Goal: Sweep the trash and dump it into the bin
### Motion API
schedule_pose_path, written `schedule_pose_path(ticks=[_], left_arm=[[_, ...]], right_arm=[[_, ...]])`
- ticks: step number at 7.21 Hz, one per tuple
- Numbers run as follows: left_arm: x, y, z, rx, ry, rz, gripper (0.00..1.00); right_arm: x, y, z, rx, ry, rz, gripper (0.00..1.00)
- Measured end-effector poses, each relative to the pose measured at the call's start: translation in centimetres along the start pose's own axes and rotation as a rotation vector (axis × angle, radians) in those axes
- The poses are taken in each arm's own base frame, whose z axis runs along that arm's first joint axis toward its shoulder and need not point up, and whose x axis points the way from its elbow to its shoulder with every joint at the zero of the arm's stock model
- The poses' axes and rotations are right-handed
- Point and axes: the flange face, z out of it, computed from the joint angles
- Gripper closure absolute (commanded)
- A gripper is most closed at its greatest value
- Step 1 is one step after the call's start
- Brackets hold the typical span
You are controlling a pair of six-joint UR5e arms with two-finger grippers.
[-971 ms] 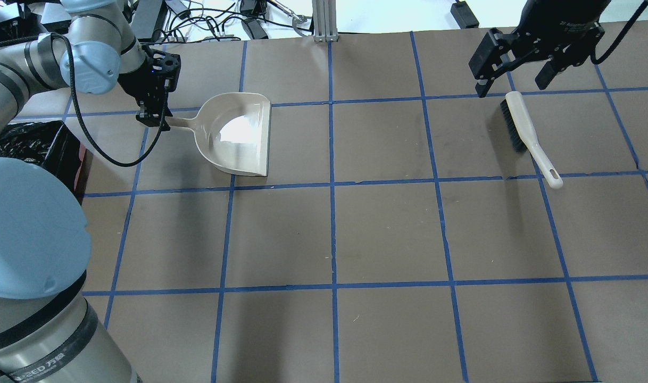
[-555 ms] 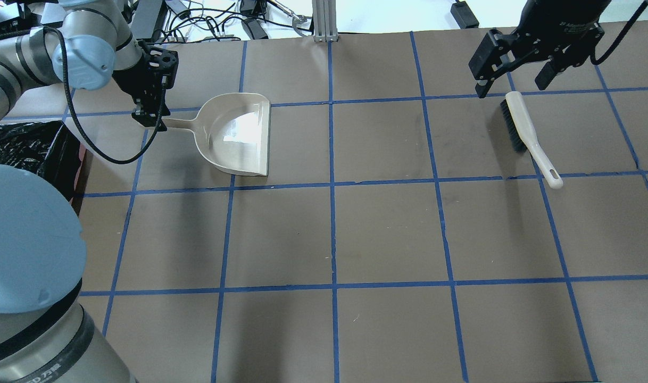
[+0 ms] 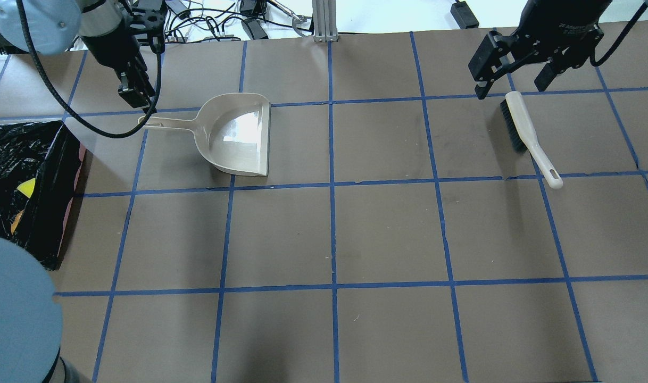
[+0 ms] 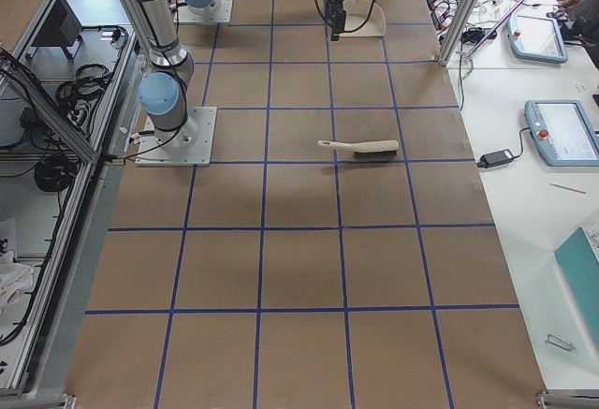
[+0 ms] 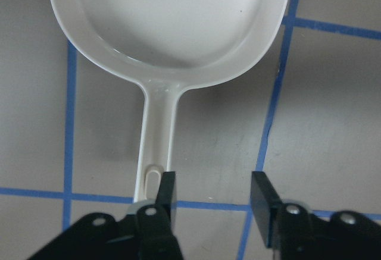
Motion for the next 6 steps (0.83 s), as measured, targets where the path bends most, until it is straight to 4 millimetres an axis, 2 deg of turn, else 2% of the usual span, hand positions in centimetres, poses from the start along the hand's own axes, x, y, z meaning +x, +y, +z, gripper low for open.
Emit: schedule_pose_path(ticks=[2, 4, 6], left_arm=[[3.9, -0.1, -5.8, 0.028, -0.049, -0.385, 0.05], [8.8, -1.7, -10.0, 0.064, -0.09, -0.787, 0.04], [13.4, -1.1, -11.5, 0.035, -0.095, -1.052, 0.05]], right_arm=[[0.0, 0.0, 0.0, 0.0, -0.002, 0.001, 0.0], [-0.1, 0.0, 0.0, 0.0, -0.003, 0.001, 0.0], [0.0, 0.0, 0.0, 0.0, -0.003, 0.001, 0.0]])
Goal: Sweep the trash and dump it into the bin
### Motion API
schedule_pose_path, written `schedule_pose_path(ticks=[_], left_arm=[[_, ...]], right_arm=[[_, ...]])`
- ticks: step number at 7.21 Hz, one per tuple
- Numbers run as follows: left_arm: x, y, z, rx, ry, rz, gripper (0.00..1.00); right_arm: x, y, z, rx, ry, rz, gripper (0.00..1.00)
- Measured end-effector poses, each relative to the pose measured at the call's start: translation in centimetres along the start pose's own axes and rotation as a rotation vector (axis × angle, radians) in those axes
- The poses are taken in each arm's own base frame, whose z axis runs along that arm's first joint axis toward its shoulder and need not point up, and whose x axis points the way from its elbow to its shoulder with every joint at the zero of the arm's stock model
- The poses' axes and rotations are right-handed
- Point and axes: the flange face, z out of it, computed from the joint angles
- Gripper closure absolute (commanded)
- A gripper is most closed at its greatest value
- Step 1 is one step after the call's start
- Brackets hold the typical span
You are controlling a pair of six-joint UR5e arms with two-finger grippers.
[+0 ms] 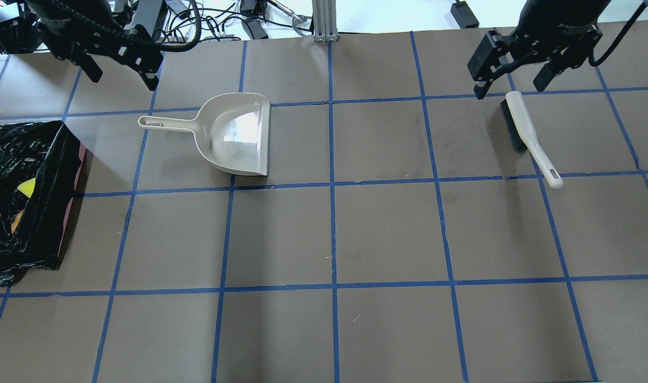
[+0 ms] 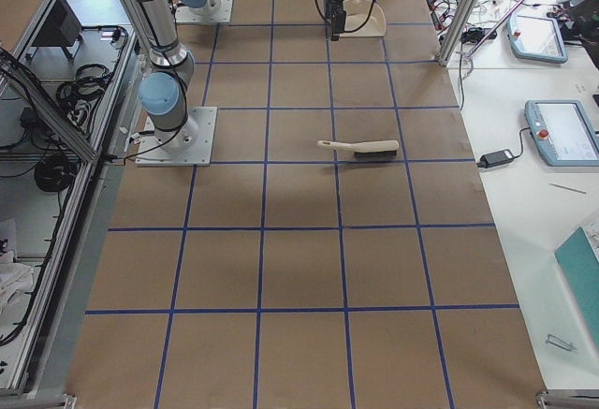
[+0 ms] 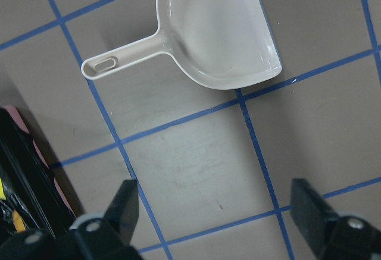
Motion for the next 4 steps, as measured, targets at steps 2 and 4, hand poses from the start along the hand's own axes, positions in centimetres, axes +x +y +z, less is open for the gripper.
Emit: schedule_pose_path(ticks=[2, 4], left_arm=[[1.4, 4.0, 1.9, 0.011, 0.006, -0.099, 0.0], [2.0, 5.6, 3.0, 0.056, 0.003, -0.116, 0.0]], right_arm=[[0.0, 0.0, 0.0, 0.001, 0.0, 0.0, 0.0], [0.0, 0.0, -0.1, 0.002, -0.001, 0.0, 0.0]])
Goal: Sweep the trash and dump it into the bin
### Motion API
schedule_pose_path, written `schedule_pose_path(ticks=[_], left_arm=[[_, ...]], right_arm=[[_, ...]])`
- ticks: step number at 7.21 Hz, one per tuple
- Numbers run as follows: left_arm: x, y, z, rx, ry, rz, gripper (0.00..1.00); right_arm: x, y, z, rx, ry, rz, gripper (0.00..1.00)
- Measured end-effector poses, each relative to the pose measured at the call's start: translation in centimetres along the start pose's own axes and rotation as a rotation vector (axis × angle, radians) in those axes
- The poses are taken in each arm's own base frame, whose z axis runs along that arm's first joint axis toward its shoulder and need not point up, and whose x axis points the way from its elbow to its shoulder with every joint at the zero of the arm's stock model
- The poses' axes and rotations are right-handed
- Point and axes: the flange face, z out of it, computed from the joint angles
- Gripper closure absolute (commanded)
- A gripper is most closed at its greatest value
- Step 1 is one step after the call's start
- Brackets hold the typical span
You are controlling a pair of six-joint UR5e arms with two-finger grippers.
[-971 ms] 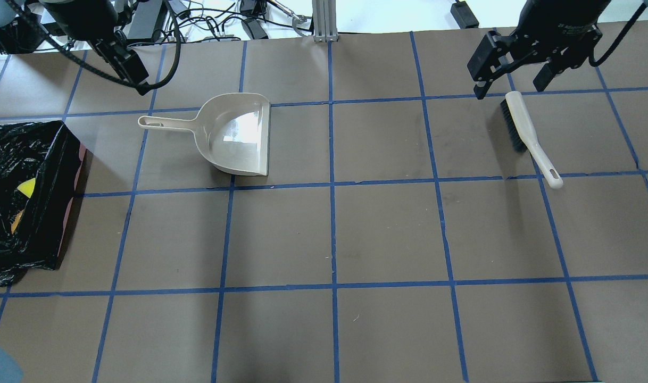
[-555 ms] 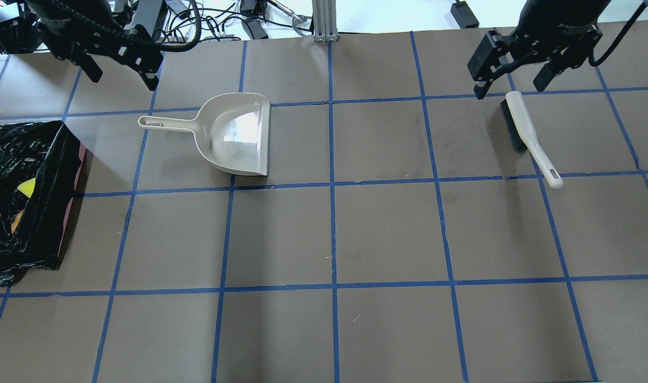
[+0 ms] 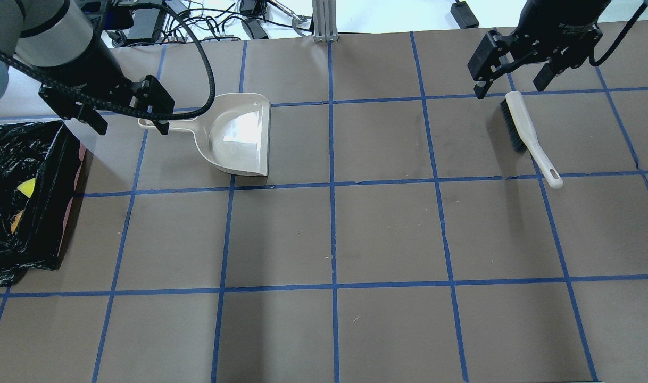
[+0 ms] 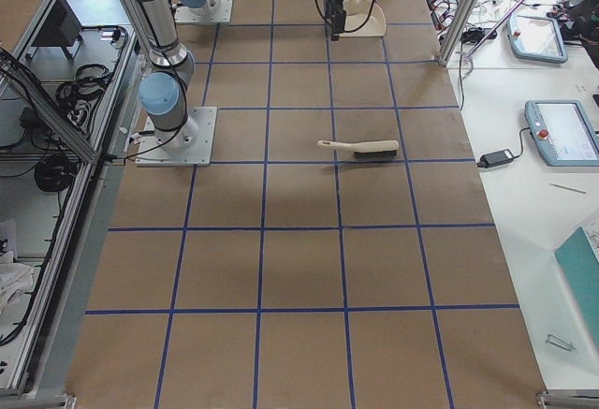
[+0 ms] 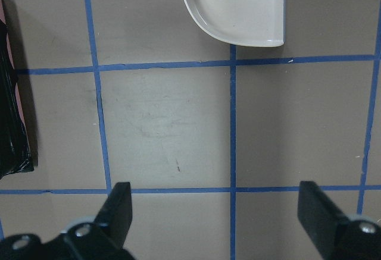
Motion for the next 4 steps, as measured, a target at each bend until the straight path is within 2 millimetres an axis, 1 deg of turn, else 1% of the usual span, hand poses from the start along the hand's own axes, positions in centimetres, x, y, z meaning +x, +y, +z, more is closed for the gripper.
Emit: schedule_pose_path(ticks=[3, 4], left_arm=[[-0.22, -0.34, -0.59, 0.01, -0.01, -0.016, 0.0], [-0.31, -0.4, -0.49, 0.006, -0.01, -0.019, 0.0]], right_arm=[[0.0, -0.01, 0.03, -0.001, -0.001, 0.001, 0.0], [0.0, 0.0, 0.03, -0.001, -0.001, 0.001, 0.0]])
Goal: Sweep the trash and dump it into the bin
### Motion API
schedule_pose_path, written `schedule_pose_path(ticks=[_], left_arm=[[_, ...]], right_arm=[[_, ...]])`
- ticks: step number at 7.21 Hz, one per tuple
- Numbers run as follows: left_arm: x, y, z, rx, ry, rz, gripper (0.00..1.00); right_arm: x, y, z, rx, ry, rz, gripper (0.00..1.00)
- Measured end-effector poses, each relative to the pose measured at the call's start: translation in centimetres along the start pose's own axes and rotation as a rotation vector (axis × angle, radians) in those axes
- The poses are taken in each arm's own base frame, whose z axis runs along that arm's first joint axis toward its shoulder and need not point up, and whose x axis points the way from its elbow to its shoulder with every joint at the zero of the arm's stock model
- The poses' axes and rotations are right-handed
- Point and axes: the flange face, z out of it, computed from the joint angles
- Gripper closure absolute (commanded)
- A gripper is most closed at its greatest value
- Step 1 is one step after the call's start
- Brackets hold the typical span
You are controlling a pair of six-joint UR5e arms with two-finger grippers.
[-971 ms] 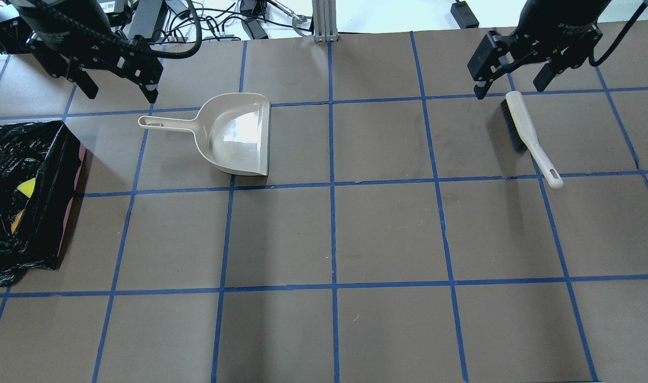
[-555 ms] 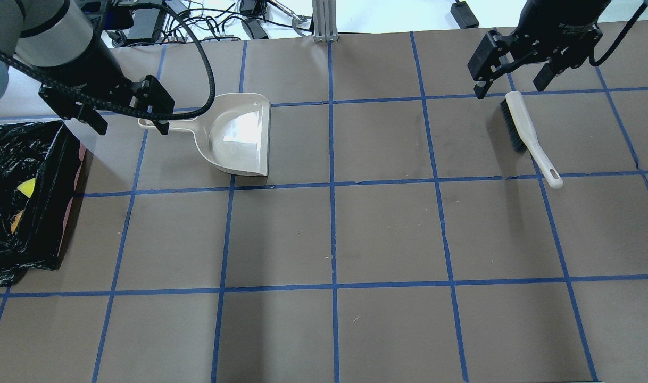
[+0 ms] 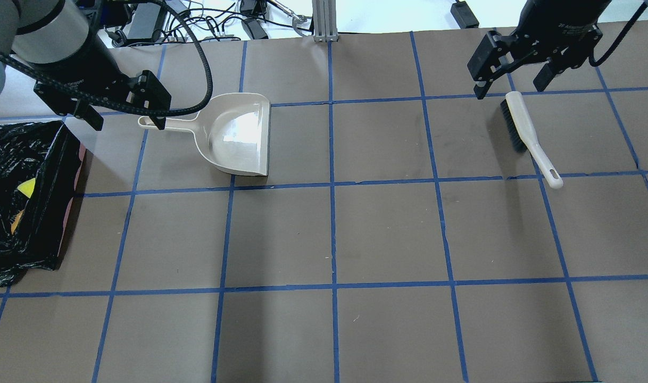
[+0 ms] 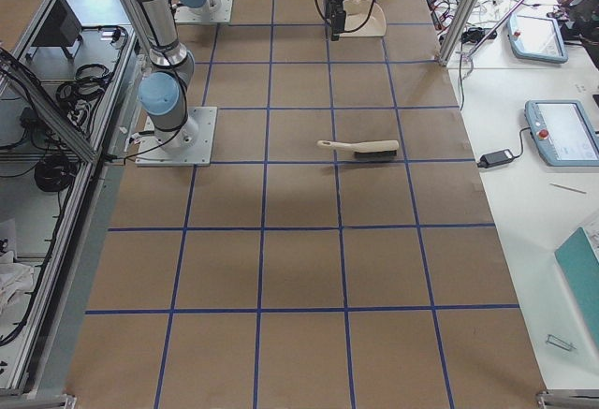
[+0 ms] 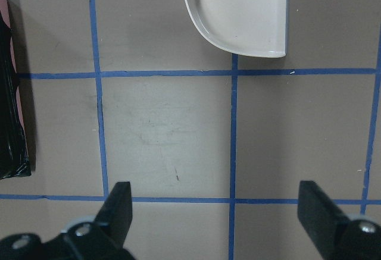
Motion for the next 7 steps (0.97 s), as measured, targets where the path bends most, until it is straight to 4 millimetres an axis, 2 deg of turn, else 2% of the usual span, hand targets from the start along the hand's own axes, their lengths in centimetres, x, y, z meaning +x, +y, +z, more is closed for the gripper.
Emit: schedule_pose_path(ticks=[7], left_arm=[[1.4, -1.0, 1.0, -0.007, 0.066, 0.048, 0.0]], right_arm=[[0.0, 0.0, 0.0, 0.001, 0.0, 0.001, 0.0]])
